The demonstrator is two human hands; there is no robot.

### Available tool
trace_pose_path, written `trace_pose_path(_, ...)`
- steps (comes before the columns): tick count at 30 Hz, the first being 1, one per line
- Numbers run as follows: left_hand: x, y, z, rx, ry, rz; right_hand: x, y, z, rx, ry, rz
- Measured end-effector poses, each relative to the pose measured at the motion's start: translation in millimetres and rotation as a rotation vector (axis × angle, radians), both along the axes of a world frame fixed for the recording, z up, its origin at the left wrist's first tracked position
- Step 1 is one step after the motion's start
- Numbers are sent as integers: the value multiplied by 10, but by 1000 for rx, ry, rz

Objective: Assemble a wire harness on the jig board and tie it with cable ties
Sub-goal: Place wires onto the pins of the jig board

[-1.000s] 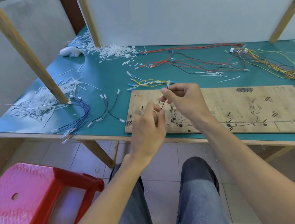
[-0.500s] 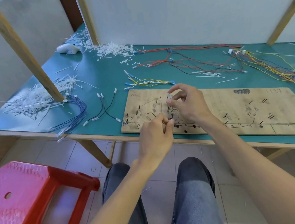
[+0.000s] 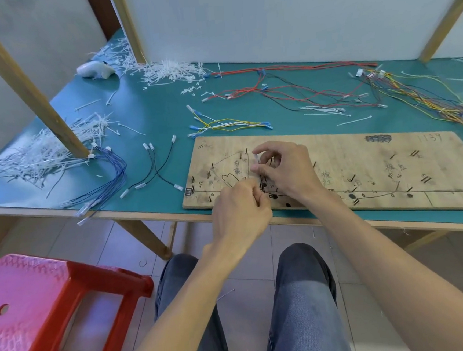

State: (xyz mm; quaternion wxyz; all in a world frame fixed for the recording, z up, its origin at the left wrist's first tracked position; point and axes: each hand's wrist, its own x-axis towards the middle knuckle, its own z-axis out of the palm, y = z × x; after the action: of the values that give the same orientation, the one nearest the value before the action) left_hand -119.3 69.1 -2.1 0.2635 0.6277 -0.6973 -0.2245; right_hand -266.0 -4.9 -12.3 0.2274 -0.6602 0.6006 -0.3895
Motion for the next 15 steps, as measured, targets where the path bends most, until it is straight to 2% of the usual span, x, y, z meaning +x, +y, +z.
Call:
trace_pose_path(4,-2,11,30,22,-35,-7,25,-16,-21,-13,29,-62)
trace_pose_path(10,-3,11,45,42,-63,-16,-5,48,25,-32,231,-24)
trace_pose_path(15,2,19,12,16,-66,-33,7,128,56,1,141,21)
